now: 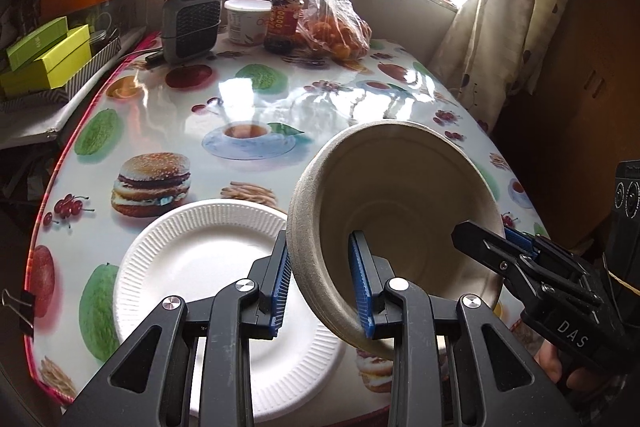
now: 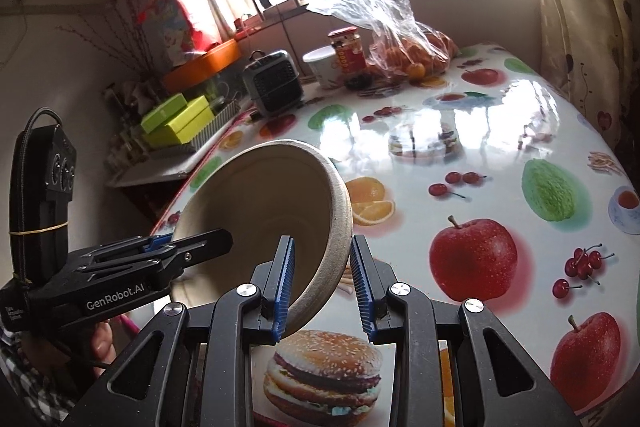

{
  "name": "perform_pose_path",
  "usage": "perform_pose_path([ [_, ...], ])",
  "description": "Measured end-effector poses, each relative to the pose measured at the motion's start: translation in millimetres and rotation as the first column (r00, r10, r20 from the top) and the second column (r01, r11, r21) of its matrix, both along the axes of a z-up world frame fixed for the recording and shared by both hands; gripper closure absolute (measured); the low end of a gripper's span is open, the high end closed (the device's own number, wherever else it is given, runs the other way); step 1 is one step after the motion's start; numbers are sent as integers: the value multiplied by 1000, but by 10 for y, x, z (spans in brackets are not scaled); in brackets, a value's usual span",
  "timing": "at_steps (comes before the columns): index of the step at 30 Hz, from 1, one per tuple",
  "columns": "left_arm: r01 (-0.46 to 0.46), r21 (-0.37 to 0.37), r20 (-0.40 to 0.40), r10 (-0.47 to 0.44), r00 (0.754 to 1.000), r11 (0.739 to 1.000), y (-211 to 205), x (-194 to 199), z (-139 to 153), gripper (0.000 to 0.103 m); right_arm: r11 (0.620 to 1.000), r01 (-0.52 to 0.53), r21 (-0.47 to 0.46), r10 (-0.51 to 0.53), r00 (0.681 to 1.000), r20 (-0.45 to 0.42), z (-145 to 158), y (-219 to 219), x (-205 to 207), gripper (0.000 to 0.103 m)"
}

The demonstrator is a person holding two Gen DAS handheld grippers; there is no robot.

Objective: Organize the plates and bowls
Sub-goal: 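Lift the bowl stack and carry it above the white plate stack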

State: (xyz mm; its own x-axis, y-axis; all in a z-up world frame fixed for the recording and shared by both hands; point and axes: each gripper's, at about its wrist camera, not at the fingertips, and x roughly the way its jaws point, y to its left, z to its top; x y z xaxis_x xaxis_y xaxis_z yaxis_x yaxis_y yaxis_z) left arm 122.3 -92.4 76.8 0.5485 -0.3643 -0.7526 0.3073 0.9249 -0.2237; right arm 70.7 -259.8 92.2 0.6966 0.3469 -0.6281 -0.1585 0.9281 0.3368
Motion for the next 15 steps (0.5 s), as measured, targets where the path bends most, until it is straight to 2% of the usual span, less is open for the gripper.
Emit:
perform_pose_path([
  [15,-110,7,2,110,994,994,503,-40,0,73,993,-114,12,114,993,-16,-46,493,173,75],
])
